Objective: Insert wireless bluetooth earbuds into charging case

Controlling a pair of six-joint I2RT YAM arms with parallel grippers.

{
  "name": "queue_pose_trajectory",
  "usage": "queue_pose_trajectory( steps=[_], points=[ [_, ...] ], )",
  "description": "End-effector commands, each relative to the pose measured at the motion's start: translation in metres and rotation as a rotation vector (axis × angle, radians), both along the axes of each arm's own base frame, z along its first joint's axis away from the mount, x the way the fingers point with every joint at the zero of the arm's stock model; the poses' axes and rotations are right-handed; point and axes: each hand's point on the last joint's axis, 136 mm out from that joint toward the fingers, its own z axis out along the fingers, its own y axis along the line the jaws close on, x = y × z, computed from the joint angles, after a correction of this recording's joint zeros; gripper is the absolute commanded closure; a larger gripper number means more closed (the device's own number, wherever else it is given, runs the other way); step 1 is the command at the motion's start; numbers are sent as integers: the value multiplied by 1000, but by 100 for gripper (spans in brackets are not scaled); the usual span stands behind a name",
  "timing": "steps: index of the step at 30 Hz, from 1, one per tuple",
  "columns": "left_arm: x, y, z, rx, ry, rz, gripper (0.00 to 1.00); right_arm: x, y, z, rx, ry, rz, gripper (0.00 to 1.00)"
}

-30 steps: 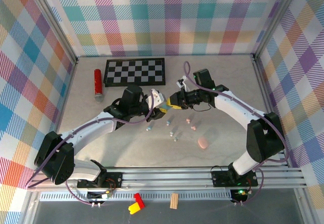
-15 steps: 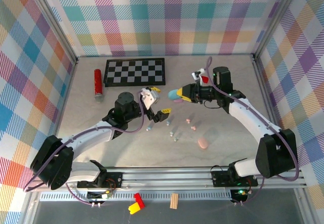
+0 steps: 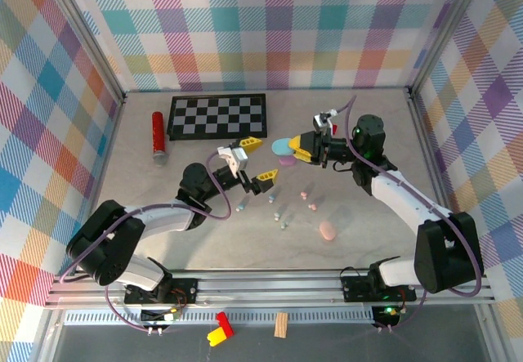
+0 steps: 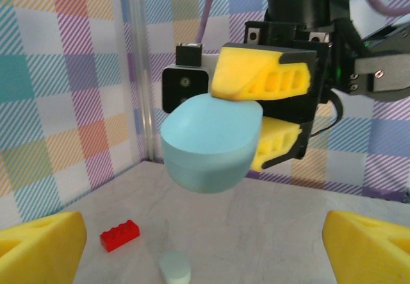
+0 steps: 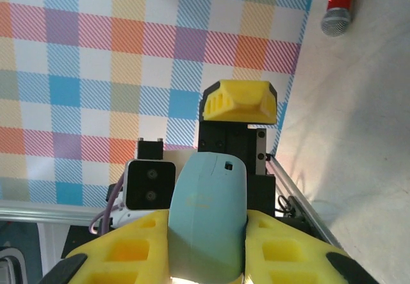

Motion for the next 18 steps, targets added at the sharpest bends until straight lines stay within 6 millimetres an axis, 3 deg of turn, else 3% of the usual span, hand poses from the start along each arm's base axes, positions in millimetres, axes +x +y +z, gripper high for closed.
queue_pose_trajectory(
  steps=[1, 18],
  points=[
    [-11, -6, 28, -60, -91, -81, 9, -12, -4, 30, 72, -70, 23, 93],
    [-8, -33, 50, -84, -97, -234, 24, -30, 4, 45, 124, -95, 48, 93]
  ],
)
